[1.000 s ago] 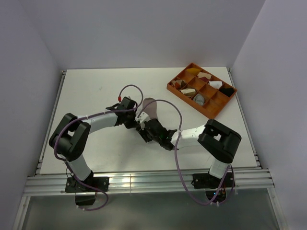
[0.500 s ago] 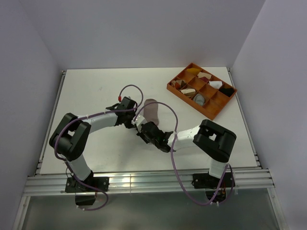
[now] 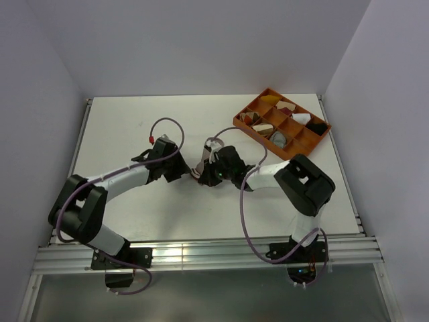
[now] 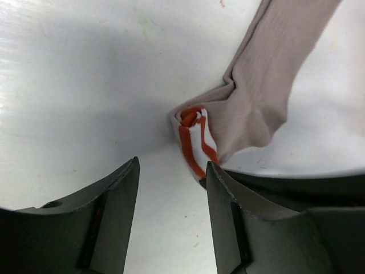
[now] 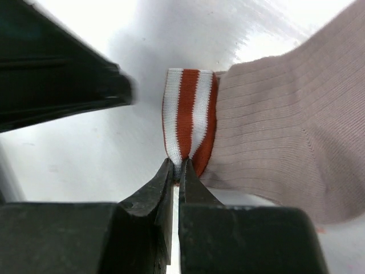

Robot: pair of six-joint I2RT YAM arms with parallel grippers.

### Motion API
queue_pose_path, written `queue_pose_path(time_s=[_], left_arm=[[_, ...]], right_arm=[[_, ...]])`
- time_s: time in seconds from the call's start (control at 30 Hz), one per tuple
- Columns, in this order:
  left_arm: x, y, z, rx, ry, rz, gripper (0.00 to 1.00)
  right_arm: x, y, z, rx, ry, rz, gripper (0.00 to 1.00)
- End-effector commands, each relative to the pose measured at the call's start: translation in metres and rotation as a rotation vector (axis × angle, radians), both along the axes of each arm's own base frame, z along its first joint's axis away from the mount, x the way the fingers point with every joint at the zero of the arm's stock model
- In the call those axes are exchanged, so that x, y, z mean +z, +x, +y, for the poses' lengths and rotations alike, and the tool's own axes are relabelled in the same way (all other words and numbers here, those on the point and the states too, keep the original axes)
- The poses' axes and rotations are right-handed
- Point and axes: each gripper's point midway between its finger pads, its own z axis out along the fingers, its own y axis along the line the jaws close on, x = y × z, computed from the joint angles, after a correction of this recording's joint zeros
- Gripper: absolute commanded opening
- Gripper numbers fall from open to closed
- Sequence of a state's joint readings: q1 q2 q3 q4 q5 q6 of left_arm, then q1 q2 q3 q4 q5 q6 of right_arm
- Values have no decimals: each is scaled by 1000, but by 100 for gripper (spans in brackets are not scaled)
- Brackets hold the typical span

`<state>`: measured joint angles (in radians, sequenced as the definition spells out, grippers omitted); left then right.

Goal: Roll the socks
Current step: Roll the sock at the center of the board.

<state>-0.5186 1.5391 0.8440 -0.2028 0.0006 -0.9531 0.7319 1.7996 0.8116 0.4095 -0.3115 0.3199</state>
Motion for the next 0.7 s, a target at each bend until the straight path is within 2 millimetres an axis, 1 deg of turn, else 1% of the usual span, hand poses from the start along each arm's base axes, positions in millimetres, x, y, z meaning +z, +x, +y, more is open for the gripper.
queue_pose_path(time_s=[0.0, 0.03, 0.07, 0.1, 0.13, 0.17, 0.2, 0.23, 0.27, 0.33, 0.37, 0.43, 0.47, 0.53, 0.67], left_arm=[[23, 10, 1, 57, -71, -99, 56], [28, 12, -1, 57, -94, -122, 56], [24, 9, -1, 54, -98, -115, 56], [24, 9, -1, 55, -100, -117, 56], [22, 11, -3, 54, -104, -123, 56], [21, 9, -7, 36, -120, -114, 56], [20, 9, -9, 28, -126, -110, 56], [14, 8, -10, 26, -125, -92, 56], [11, 7, -12, 19, -130, -85, 56], [8, 9, -14, 21, -144, -88, 56], [8, 10, -16, 19, -153, -95, 56], [4, 10, -17, 19, -156, -93, 56], [4, 12, -17, 20, -157, -99, 56], [1, 13, -18, 18, -157, -94, 55], [-6, 11, -19, 12, -151, -87, 53]], right_arm=[[1, -23, 10, 44, 188, 256, 0], [7, -14, 7, 37, 244, 266, 0], [6, -18, 6, 15, 285, 337, 0], [1, -22, 4, 29, 315, 389, 0], [7, -20, 5, 13, 368, 422, 0], [6, -15, 0, -6, 388, 448, 0], [1, -18, -1, 2, 403, 494, 0], [4, -15, 0, -7, 437, 515, 0], [-2, -14, -4, -22, 448, 545, 0], [3, -13, -5, -27, 499, 584, 0], [-1, -11, -8, -41, 508, 608, 0], [1, -10, -7, -38, 536, 643, 0], [-3, -9, -8, -48, 539, 667, 0], [-2, -7, -8, -49, 553, 686, 0], [-6, -5, -8, -60, 543, 707, 0]])
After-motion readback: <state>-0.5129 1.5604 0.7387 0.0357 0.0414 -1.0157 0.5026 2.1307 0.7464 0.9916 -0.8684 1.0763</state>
